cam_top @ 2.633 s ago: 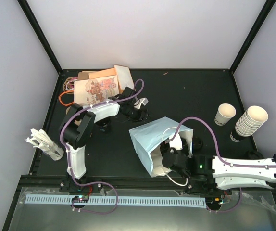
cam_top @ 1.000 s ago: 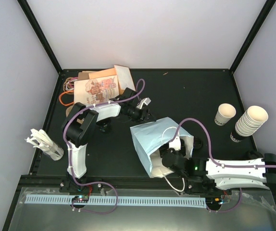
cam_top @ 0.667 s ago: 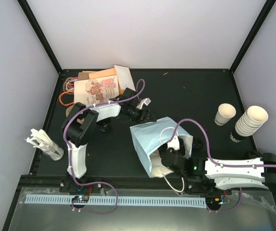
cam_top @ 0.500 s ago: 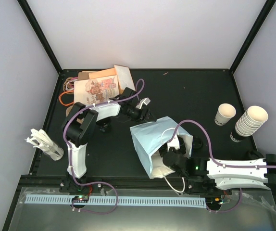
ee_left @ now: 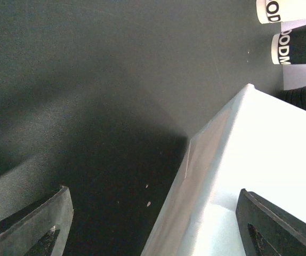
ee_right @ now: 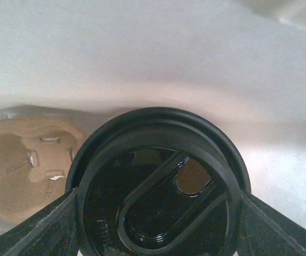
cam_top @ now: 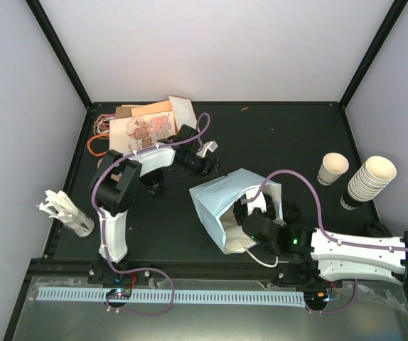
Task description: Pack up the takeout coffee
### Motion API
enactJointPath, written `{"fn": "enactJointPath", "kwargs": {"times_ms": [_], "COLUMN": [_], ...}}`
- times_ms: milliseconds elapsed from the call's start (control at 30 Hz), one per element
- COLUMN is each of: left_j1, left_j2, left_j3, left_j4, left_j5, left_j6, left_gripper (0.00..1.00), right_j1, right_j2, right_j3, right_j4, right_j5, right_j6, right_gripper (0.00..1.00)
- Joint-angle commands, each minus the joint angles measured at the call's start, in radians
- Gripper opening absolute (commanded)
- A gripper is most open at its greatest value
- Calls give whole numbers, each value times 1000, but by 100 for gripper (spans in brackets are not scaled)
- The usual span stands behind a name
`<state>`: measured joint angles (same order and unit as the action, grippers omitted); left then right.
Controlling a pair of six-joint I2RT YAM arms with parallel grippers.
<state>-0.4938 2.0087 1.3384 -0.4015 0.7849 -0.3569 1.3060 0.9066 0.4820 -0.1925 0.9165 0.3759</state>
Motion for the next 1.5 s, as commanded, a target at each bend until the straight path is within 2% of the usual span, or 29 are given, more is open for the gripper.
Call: {"fn": "enactJointPath", "kwargs": {"times_ms": [0, 100, 300, 533, 667, 900, 1467], "left_j1": [1, 1, 14, 39, 41, 46, 51], "left_j2": [-2, -3, -26, -66, -61, -64, -201], "left_j3": [25, 26, 22, -7, -15, -23, -24], "left_j4": [-11, -16, -46, -36, -41, -80, -129], "left_j5": [46, 25, -63, -112, -117, -210, -387], "left_j6": [15, 18, 43, 53, 63, 103, 95], "left_gripper": [86, 85, 88, 96, 97, 97, 99], "right_j1": [-65, -117, -139, -168, -191, -206, -260], "right_j2": [-24, -31, -25, 38, 62, 131, 241], "right_j3": [22, 36, 63, 119, 120, 169, 270], "right_j4": [10, 6, 7, -27, -4, -27, -106], "right_j5": [-103, -183, -199, -273, -330, -363, -448], "right_j6": [-13, -17, -59, -77, -78, -86, -124], "right_gripper": [52, 52, 52, 51, 51, 50, 48]}}
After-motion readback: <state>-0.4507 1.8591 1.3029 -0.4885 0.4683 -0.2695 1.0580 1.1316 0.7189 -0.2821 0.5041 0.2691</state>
